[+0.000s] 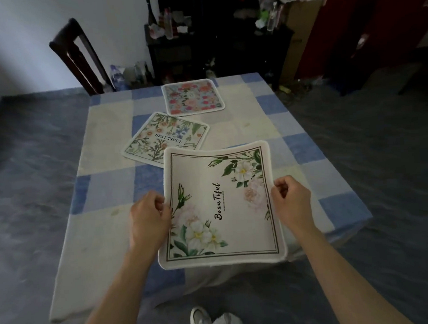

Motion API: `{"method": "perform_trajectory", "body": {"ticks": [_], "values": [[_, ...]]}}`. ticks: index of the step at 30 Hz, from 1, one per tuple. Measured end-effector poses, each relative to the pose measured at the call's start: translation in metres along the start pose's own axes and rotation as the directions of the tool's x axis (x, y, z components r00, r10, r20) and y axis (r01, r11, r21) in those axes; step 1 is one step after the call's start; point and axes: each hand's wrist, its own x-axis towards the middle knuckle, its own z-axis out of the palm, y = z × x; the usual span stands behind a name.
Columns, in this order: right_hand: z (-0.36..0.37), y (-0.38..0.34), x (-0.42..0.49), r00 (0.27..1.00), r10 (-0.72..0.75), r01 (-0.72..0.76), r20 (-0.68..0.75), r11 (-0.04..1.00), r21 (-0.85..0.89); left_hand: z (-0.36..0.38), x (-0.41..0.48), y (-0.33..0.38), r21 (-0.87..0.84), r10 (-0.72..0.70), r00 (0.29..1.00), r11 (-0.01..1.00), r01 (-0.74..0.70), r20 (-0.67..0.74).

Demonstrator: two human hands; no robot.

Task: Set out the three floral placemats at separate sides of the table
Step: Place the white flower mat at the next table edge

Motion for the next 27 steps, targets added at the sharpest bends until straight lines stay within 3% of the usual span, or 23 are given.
{"method": "perform_trajectory", "body": {"ticks": [7,15,27], "values": [[0.019,0.011,0.038,0.998,-0.034,0.038,0.05,0.996,-0.081,0.031,0.014,-0.006,-0.032,-0.107,0.992,0.994,0.109,0.071],[0.052,0.049,0.09,0.98,0.019,0.006,0.197,0.992,-0.125,0.082,0.028,-0.013,0.013,-0.353,0.926,0.935,0.355,0.133],[0.075,0.078,0.107,0.956,0.075,-0.019,0.284,0.981,-0.194,0.115,0.024,-0.023,0.073,-0.451,0.882,0.893,0.445,0.14]]}}
